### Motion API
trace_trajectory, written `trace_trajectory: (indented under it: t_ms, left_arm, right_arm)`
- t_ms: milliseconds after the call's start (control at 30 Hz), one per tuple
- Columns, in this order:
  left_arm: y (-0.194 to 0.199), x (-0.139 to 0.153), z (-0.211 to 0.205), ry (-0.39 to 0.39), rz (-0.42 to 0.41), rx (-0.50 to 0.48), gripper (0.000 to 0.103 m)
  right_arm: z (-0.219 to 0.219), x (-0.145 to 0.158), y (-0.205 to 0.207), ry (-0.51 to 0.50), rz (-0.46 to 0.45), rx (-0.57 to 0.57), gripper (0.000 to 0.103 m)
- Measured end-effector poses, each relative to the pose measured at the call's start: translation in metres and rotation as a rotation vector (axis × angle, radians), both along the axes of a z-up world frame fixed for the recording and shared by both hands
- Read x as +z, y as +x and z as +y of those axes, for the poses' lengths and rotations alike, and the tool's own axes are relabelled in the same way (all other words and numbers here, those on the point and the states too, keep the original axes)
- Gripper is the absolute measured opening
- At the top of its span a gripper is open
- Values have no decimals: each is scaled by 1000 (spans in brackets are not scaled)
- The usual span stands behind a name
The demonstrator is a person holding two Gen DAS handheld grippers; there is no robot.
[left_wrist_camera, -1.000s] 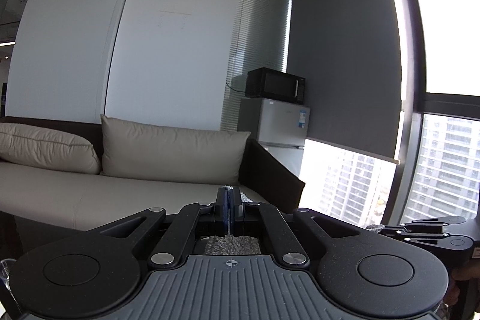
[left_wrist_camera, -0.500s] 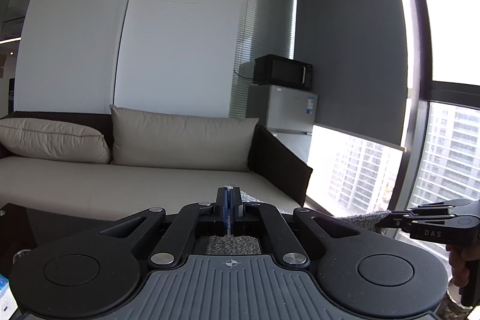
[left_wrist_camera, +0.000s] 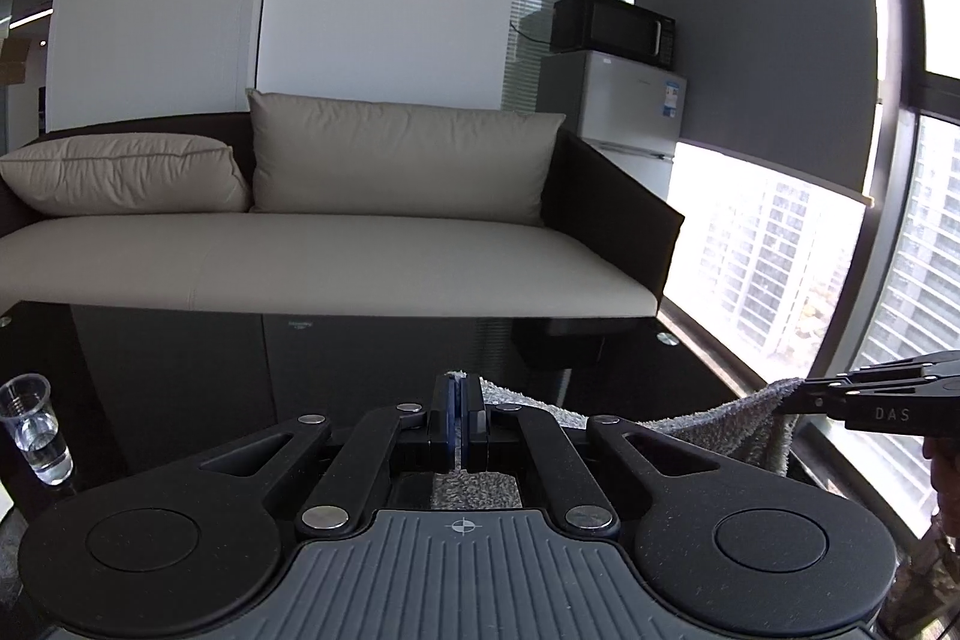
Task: Fold towel
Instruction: 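Pull the grippers apart to stretch the towel edge taut between them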
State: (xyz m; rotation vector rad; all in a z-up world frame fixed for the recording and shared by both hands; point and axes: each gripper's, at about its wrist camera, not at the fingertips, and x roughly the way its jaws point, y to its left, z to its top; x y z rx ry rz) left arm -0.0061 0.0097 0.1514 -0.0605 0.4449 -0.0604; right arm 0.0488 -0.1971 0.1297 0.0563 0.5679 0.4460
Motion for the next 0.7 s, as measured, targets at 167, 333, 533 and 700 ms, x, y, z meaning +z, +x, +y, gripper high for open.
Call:
trace_trajectory:
  t_ms: [167,333,533,700]
  left_arm:
    - [26,-31,13,-3,28,13,2]
    - [53,-53,21,-15,53,24,2]
    - [77,-77,28,-26,78,41,2]
    - [92,-90,31,-11,84,63,2]
  right_arm:
    - [11,-35,29,-16,35,-15,4]
    - [16,-58,54,-7,69,-28,4]
    - [18,-80,78,22,83,-62,4]
    - [23,-93,93,15,68,-92,4]
